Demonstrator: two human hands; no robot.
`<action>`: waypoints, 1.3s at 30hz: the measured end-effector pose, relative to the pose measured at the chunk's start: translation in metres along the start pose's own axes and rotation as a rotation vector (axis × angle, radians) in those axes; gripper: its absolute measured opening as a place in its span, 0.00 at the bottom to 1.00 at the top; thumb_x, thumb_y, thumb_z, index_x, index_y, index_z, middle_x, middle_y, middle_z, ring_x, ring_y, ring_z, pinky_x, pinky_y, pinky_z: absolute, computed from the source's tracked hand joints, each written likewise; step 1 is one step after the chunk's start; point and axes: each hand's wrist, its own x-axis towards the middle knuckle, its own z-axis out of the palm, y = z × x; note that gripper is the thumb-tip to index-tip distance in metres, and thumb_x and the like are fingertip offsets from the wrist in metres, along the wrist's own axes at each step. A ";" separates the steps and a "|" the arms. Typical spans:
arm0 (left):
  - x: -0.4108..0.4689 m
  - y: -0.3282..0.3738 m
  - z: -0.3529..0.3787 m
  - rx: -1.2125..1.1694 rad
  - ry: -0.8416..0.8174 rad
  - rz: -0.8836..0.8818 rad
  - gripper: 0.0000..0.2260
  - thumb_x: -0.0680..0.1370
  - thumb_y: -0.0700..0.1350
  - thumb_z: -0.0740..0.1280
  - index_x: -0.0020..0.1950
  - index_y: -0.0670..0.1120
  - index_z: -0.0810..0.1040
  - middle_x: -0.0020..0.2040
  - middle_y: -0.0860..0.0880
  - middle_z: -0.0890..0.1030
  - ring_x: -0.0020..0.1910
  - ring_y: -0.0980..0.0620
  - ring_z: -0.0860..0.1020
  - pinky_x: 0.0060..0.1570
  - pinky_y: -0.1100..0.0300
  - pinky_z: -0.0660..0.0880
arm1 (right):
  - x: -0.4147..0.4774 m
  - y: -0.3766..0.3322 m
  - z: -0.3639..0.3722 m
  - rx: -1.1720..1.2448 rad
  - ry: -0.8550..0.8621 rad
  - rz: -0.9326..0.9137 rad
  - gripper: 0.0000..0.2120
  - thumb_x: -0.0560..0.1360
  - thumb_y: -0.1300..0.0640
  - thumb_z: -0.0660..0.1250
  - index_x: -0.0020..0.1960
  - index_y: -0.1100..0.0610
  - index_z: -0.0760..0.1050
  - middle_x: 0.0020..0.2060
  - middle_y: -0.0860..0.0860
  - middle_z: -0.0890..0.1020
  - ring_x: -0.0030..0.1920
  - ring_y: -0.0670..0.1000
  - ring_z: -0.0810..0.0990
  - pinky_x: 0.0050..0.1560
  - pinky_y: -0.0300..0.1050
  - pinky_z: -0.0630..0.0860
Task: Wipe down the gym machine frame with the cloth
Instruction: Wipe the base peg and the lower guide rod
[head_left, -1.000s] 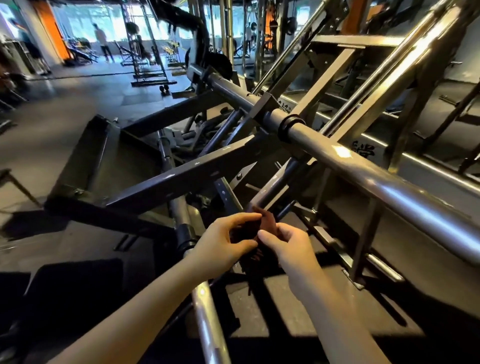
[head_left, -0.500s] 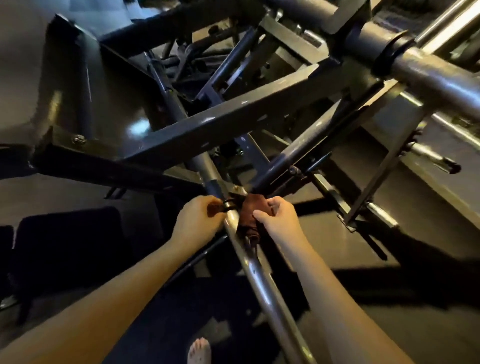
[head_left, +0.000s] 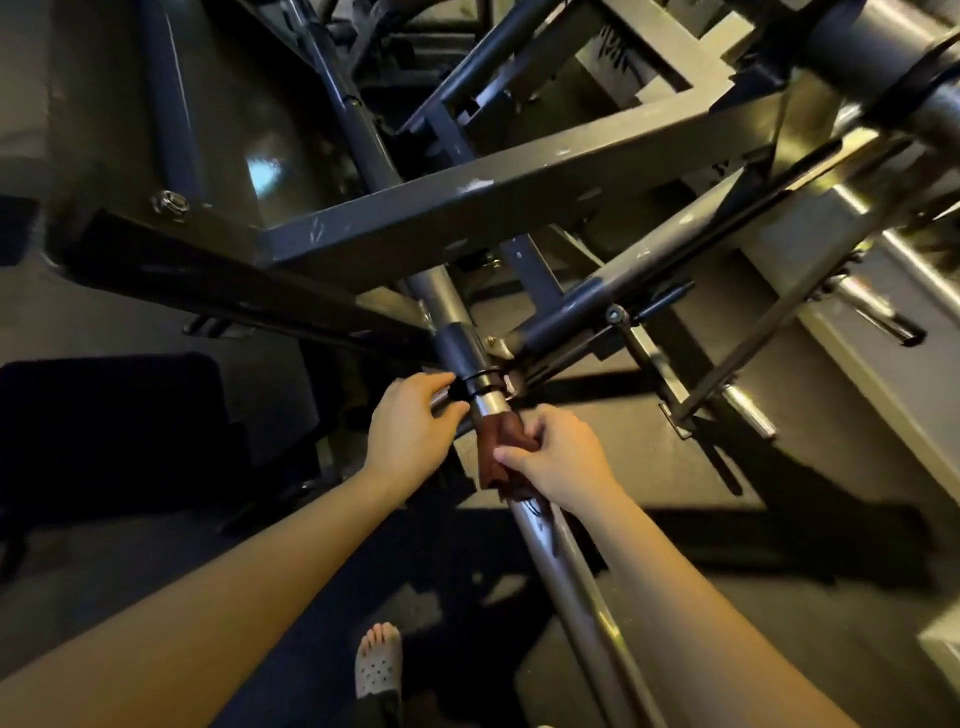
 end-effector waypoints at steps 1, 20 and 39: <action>0.002 0.001 0.000 -0.014 -0.002 -0.001 0.19 0.79 0.48 0.72 0.70 0.49 0.79 0.63 0.50 0.82 0.63 0.52 0.78 0.64 0.53 0.75 | 0.009 -0.013 0.008 0.026 0.038 -0.015 0.18 0.71 0.45 0.77 0.39 0.47 0.66 0.37 0.45 0.76 0.39 0.46 0.75 0.35 0.41 0.63; 0.009 -0.003 -0.008 -0.011 -0.141 0.008 0.22 0.80 0.47 0.70 0.73 0.48 0.76 0.68 0.48 0.79 0.68 0.49 0.76 0.69 0.48 0.73 | 0.027 -0.013 0.010 0.272 -0.013 0.114 0.15 0.72 0.46 0.77 0.43 0.53 0.73 0.42 0.51 0.83 0.45 0.51 0.83 0.50 0.51 0.81; -0.074 0.000 0.024 -0.049 -0.127 0.119 0.23 0.81 0.41 0.66 0.77 0.51 0.71 0.74 0.52 0.71 0.74 0.51 0.68 0.73 0.50 0.69 | -0.040 0.021 0.021 0.190 0.059 0.102 0.15 0.72 0.43 0.76 0.44 0.48 0.71 0.41 0.47 0.80 0.45 0.49 0.80 0.50 0.49 0.79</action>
